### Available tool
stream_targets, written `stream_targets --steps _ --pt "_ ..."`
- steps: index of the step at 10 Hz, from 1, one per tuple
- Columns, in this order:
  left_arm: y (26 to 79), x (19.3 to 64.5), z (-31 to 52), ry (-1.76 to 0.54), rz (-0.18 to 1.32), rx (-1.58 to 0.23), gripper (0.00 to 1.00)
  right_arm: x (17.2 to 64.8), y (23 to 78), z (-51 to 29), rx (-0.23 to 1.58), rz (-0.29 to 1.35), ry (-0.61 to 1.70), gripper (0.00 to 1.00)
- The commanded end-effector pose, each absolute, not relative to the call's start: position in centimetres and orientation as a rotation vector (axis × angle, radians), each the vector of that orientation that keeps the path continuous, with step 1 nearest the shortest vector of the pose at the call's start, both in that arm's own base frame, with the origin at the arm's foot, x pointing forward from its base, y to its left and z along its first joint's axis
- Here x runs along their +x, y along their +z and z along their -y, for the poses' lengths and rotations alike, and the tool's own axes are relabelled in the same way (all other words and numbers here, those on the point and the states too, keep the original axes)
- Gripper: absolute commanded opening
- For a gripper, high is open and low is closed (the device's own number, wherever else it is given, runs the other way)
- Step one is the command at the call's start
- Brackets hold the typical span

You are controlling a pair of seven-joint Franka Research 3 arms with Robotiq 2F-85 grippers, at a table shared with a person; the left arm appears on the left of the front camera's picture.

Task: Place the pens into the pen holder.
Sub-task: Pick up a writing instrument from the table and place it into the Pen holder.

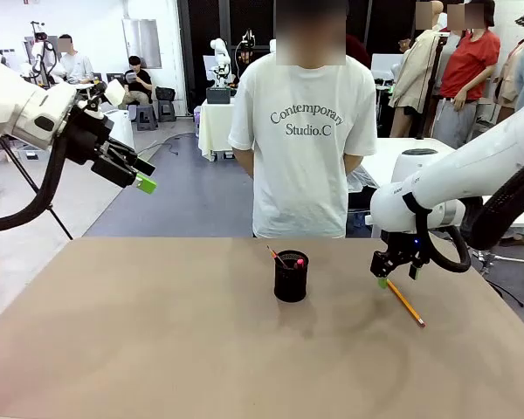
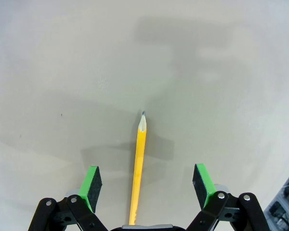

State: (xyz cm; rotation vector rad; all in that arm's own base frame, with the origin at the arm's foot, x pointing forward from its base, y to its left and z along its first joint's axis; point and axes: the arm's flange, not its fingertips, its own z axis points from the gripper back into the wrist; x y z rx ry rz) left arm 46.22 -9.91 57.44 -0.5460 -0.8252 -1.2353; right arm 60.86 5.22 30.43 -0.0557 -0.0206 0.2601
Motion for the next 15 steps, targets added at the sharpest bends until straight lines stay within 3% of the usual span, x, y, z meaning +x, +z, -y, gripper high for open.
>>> stream_targets --steps 1,5,6,11,15 --pt "57.5 46.2 9.7 -1.228 0.827 -0.542 1.0 61.8 30.2 -5.6 -0.068 0.016 0.222 1.0" --pt "57.5 46.2 9.7 -1.228 0.827 -0.542 1.0 62.2 29.4 -5.3 -0.062 0.02 0.214 1.0" --pt "57.5 46.2 9.7 -1.228 0.827 -0.542 1.0 62.2 29.2 -5.1 -0.055 0.022 0.241 0.92" --pt "57.5 46.2 9.7 -1.228 0.827 -0.542 1.0 62.3 29.4 -5.1 -0.03 0.009 0.221 0.0" --pt "57.5 46.2 9.7 -1.228 0.827 -0.542 1.0 62.2 29.5 -5.1 -0.03 -0.009 0.214 0.0"
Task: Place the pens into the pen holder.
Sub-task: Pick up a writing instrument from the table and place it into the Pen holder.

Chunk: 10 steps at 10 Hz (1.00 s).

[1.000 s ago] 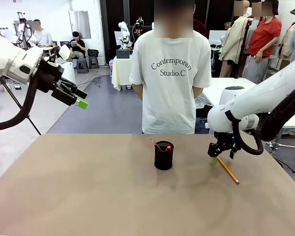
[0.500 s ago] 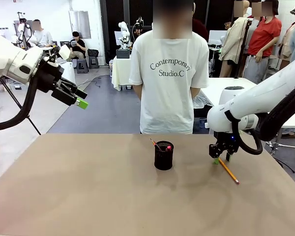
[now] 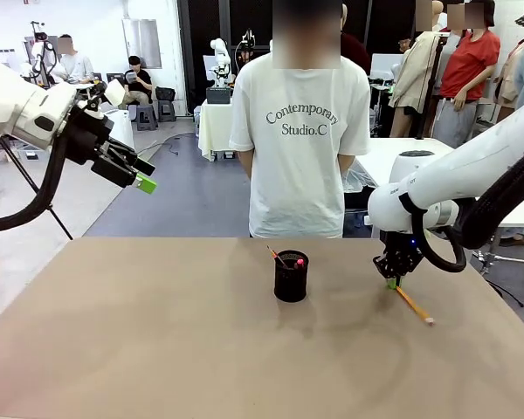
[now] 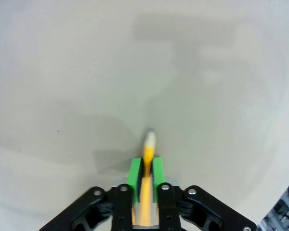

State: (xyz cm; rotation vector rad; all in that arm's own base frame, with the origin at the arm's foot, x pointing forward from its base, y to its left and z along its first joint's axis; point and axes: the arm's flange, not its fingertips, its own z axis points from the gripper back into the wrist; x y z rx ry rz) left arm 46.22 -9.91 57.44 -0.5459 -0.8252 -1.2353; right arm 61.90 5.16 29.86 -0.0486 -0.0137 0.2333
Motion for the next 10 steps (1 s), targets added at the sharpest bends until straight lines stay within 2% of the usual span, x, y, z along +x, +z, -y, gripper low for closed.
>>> stream_targets --steps 1,5,8,10 --pt "57.5 46.2 9.7 -1.228 0.827 -0.542 1.0 62.2 29.5 -5.1 -0.026 -0.012 0.216 0.0" --pt "57.5 46.2 9.7 -1.228 0.827 -0.542 1.0 61.7 31.0 -4.6 0.07 0.018 0.21 0.0" --pt "57.5 46.2 9.7 -1.228 0.827 -0.542 1.0 60.8 35.6 -3.4 0.3 0.081 0.241 0.0" --pt "57.5 46.2 9.7 -1.228 0.827 -0.542 1.0 60.0 38.5 -3.0 0.49 0.157 0.341 0.0"
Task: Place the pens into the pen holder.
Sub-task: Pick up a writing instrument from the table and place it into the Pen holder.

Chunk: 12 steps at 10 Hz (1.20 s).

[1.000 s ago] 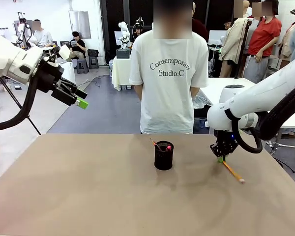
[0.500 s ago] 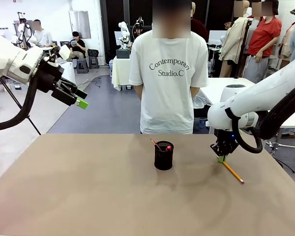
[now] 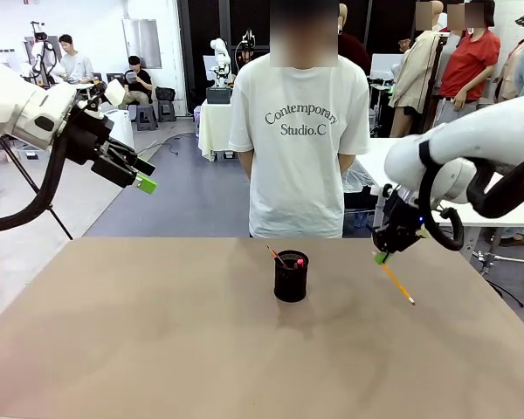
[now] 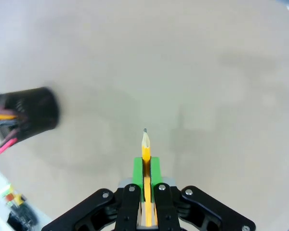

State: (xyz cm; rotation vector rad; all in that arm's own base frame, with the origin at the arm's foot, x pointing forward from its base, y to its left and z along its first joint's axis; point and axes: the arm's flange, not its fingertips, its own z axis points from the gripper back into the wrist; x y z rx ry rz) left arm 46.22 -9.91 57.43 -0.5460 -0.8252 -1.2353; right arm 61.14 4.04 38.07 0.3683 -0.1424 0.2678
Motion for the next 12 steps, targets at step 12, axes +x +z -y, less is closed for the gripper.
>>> stream_targets --steps 12 --pt "57.5 46.2 9.7 -1.228 0.827 -0.542 1.0 57.3 45.8 -2.2 1.0 0.904 0.917 0.0"
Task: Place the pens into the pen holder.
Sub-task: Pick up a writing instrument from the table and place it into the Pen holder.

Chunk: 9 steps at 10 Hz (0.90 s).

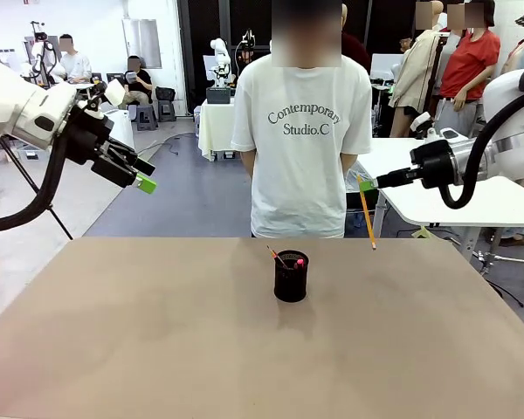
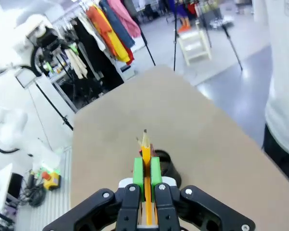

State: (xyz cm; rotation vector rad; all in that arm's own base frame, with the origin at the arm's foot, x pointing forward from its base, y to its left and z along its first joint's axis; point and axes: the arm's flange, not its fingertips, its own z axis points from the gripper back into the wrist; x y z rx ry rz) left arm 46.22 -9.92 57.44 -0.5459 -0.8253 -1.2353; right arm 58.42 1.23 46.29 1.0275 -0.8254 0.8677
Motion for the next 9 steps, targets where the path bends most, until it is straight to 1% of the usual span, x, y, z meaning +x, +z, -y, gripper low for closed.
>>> stream_targets --steps 1,2,3,6,7,8,9 --pt "57.5 46.2 9.7 -1.228 0.827 -0.542 1.0 56.8 46.2 -2.6 0.989 0.963 0.916 0.0" --pt "57.5 46.2 9.7 -1.228 0.827 -0.542 1.0 56.9 46.6 -2.6 0.956 1.053 0.864 0.0" --pt "57.5 46.2 9.7 -1.228 0.827 -0.542 1.0 58.2 46.7 -1.8 1.015 0.879 0.906 0.0" --pt "57.5 46.2 9.7 -1.228 0.827 -0.542 1.0 58.2 46.7 -1.8 1.015 0.879 0.906 0.0" --pt "57.5 46.2 9.7 -1.228 0.827 -0.542 1.0 57.9 46.3 -1.8 1.003 0.918 0.904 0.0" --pt "57.5 46.2 9.7 -1.228 0.827 -0.542 1.0 57.4 45.3 -2.6 1.041 1.045 0.906 0.0" --pt "57.5 46.2 9.7 -1.228 0.827 -0.542 1.0 57.3 44.8 -3.7 1.115 1.102 0.97 0.0"
